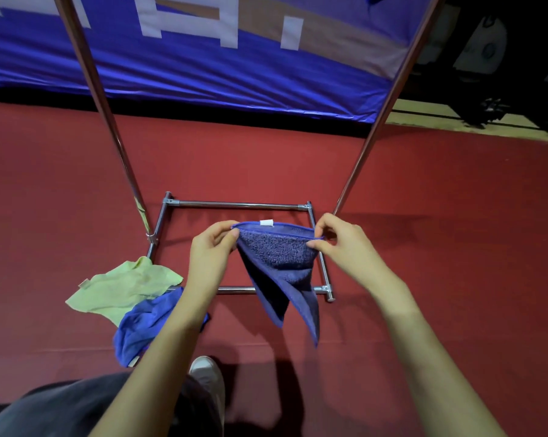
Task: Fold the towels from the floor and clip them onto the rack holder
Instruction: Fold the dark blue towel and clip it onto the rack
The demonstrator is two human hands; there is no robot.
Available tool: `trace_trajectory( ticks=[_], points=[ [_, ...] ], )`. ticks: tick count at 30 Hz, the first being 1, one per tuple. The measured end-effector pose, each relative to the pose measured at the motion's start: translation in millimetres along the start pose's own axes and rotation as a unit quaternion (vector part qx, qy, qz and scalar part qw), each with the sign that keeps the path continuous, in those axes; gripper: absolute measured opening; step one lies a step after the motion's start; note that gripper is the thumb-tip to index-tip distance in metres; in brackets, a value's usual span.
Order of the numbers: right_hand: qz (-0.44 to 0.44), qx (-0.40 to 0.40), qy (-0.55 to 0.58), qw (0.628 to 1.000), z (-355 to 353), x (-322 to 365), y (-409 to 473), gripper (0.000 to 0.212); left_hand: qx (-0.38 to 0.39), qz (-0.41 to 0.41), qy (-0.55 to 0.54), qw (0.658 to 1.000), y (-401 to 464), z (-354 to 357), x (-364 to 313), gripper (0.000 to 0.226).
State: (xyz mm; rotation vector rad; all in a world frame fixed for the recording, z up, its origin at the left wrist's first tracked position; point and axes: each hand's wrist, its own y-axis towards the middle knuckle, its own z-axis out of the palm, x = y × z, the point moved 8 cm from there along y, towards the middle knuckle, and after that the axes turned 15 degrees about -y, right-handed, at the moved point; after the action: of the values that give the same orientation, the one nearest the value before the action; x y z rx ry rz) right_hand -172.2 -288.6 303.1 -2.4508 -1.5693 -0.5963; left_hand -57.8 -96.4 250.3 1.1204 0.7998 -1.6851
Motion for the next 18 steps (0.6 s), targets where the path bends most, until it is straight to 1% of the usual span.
trace_trajectory(
  ticks=[3,5,7,8,11,14,16,18],
  points=[
    [-0.013,-0.035,0.042,0.998,-11.5,7.4,0.5,0.029,-0.024,0.015,-0.009,1.0,1.4,-5.3,2.9,0.024],
    [-0.031,-0.085,0.072,0.993,-21.9,15.5,-2.8,0.027,-0.033,0.033,-0.012,0.999,2.8,-5.9,-0.2,0.024],
    [-0.043,-0.146,0.123,0.981,-34.4,22.9,-6.8,0.029,-0.027,0.061,-0.008,0.998,5.3,-1.3,-8.3,0.023],
    [-0.05,-0.162,0.134,0.976,-38.3,26.8,-7.6,0.03,-0.023,0.069,-0.007,0.997,6.5,1.3,-10.8,0.024],
    [-0.083,-0.175,0.108,0.975,-40.0,37.9,-8.3,0.027,-0.023,0.066,-0.025,0.997,6.2,4.4,-11.9,0.025],
    [-0.097,-0.197,0.077,0.973,-41.8,37.8,-6.2,0.024,-0.029,0.085,-0.001,0.996,10.0,3.8,-15.7,0.022],
    [-0.105,-0.187,0.049,0.976,-37.6,36.4,-4.1,0.027,-0.031,0.092,0.015,0.995,11.2,5.3,-18.3,0.017],
    [-0.092,-0.182,0.061,0.977,-37.0,33.0,-3.8,0.031,-0.045,0.106,0.021,0.993,9.7,7.6,-25.7,0.02]
  ],
)
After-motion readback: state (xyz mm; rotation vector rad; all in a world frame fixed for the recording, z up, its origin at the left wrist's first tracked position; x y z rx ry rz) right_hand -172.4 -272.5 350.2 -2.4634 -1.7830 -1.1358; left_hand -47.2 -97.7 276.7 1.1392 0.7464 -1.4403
